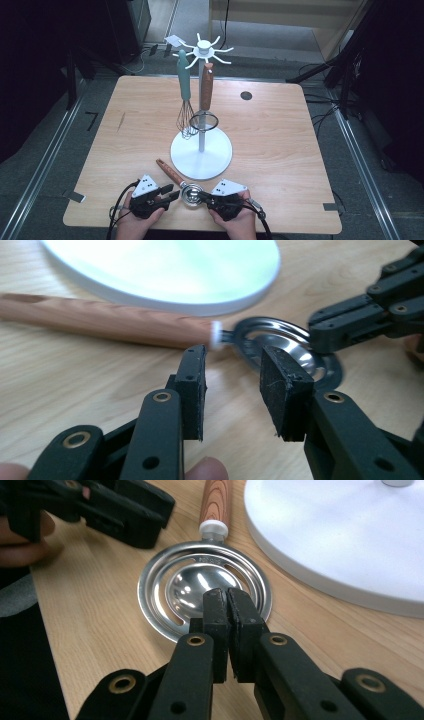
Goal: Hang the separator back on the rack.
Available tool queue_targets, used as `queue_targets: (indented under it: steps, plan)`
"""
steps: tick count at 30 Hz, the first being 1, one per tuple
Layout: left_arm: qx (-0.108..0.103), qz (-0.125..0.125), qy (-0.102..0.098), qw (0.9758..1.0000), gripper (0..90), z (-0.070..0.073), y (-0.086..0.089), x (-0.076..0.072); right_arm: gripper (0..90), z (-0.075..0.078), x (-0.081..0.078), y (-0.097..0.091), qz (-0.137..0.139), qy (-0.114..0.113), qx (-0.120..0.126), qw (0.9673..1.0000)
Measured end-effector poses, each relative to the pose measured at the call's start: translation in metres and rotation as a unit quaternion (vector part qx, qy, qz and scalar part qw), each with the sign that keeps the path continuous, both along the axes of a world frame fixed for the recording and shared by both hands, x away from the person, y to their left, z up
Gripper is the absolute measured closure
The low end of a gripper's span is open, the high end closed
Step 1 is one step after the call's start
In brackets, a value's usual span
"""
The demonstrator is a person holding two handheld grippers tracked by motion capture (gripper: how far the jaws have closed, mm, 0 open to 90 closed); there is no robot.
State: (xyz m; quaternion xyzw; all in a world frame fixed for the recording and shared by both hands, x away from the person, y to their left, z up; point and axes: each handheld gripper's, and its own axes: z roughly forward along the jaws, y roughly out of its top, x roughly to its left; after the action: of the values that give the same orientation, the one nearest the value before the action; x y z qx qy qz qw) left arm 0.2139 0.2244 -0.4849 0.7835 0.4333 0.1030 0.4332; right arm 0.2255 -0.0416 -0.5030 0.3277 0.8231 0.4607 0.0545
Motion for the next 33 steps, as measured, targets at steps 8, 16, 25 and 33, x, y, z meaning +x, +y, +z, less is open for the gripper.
queue_targets:
  steps: [8, 16, 25, 33]
  plan:
    - [-0.003, 0.022, -0.004, 0.9997, 65.5, 0.002, 0.020, 0.006, 86.3, 0.001, 0.005, -0.014, -0.016, 0.003, -0.002, 0.9999]
    - [-0.004, 0.045, -0.009, 0.9989, 64.3, 0.002, 0.036, 0.011, 84.0, 0.000, 0.011, -0.031, -0.046, 0.009, -0.014, 0.9988]
    - [0.003, 0.073, -0.006, 0.9973, 80.1, 0.003, 0.056, 0.016, 89.0, 0.010, 0.005, -0.023, -0.023, -0.002, 0.017, 0.9996]
    - [0.006, 0.081, -0.006, 0.9967, 81.6, 0.002, 0.060, 0.019, 88.6, 0.001, 0.002, 0.001, 0.017, 0.010, -0.008, 0.9998]
